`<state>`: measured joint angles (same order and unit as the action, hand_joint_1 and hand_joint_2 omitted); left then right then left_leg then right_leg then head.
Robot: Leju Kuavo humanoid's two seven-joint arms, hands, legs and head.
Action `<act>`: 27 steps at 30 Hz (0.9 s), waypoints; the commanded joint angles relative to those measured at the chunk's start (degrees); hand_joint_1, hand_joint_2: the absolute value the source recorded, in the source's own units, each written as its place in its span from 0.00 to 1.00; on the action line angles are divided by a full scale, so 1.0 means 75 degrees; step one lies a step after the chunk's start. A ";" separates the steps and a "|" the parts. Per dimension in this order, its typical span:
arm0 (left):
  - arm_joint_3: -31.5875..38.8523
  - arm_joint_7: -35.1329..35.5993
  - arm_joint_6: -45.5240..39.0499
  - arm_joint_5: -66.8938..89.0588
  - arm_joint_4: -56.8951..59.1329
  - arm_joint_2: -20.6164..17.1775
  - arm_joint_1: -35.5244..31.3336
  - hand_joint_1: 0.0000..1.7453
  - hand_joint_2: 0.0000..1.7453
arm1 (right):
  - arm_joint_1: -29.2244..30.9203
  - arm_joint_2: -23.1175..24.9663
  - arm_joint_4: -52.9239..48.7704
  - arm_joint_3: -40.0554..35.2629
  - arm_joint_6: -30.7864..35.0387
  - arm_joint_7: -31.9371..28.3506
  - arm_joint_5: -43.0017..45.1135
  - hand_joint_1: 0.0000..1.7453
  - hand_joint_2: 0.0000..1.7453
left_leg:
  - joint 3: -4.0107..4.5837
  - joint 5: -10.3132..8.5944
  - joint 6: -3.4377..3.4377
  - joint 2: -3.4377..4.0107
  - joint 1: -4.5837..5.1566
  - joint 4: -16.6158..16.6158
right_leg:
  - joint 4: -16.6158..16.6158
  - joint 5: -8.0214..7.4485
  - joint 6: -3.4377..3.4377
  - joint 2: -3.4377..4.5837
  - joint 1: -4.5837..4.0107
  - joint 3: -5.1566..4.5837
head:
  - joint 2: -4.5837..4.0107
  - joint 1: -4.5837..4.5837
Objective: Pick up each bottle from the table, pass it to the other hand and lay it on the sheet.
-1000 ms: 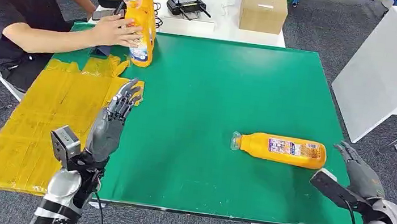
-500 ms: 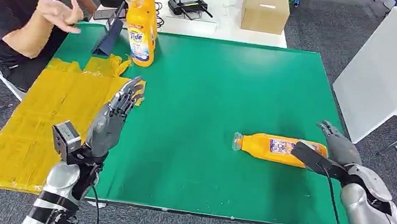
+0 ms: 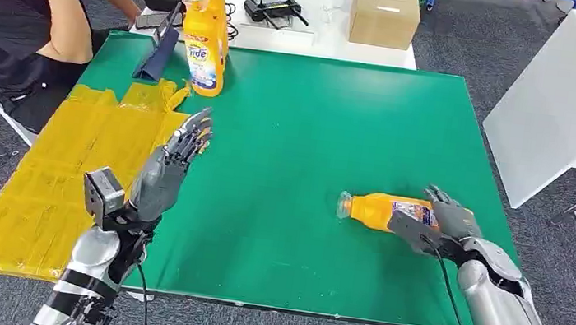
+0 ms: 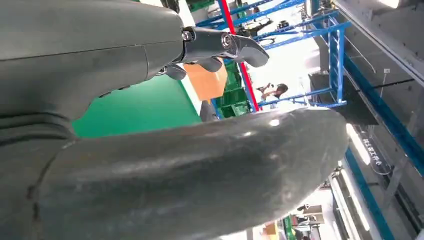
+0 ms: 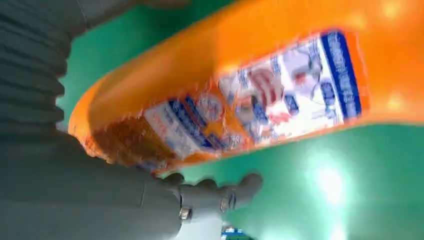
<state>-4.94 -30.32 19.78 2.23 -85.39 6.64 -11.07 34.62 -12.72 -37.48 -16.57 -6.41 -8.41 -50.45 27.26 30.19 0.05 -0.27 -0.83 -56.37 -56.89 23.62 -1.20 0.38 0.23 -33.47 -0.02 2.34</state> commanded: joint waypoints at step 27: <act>0.3209 -0.0897 0.1737 0.0180 0.1987 -0.0903 -0.0618 0.00 0.00 | 0.0760 0.3888 -0.0512 0.0769 0.3098 -0.0645 0.1708 1.00 1.00 | -0.0045 -0.0027 0.0057 0.0192 -0.0046 0.0019 | -0.0042 -0.0058 0.0075 0.0184 -0.0029 -0.0054 | 0.0000 0.0009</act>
<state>9.19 -38.14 31.29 2.05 -72.37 -0.26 -16.64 43.73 9.11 -27.74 -19.00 16.55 -9.73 -40.72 26.92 29.96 0.60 1.20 -1.22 -56.29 -57.20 23.16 -0.68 1.88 -0.04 -33.88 -0.02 2.40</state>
